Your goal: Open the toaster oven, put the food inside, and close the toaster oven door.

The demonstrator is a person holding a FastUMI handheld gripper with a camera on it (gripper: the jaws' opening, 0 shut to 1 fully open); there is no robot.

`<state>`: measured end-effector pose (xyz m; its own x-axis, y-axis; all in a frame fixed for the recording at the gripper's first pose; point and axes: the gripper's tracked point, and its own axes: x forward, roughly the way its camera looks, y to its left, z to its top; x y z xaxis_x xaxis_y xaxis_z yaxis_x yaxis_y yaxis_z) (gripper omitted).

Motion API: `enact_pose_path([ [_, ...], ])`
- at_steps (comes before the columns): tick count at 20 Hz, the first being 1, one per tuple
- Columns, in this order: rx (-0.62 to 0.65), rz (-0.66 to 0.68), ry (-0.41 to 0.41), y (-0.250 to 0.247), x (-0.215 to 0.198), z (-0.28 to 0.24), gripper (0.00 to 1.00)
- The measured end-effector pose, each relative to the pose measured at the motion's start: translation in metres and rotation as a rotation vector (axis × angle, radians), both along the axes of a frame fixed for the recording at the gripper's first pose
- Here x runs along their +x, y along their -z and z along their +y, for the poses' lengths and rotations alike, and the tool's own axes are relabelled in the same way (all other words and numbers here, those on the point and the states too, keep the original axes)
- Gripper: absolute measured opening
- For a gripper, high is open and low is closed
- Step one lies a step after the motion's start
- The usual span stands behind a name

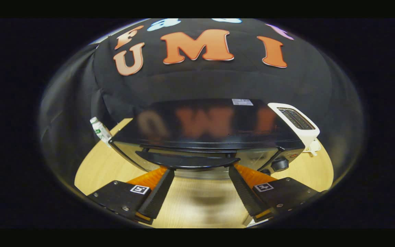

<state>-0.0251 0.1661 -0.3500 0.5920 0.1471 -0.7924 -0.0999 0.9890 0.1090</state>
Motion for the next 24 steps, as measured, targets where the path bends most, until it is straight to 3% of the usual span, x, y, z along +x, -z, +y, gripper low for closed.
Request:
enact_pose_path([
  [8,-0.028,-0.085,-0.053,-0.052,-0.017,-0.020,0.95],
  [20,0.051,-0.563,0.009,-0.267,0.035,-0.068,0.98],
  [24,0.047,-0.653,0.023,-0.312,0.039,-0.082,0.97],
])
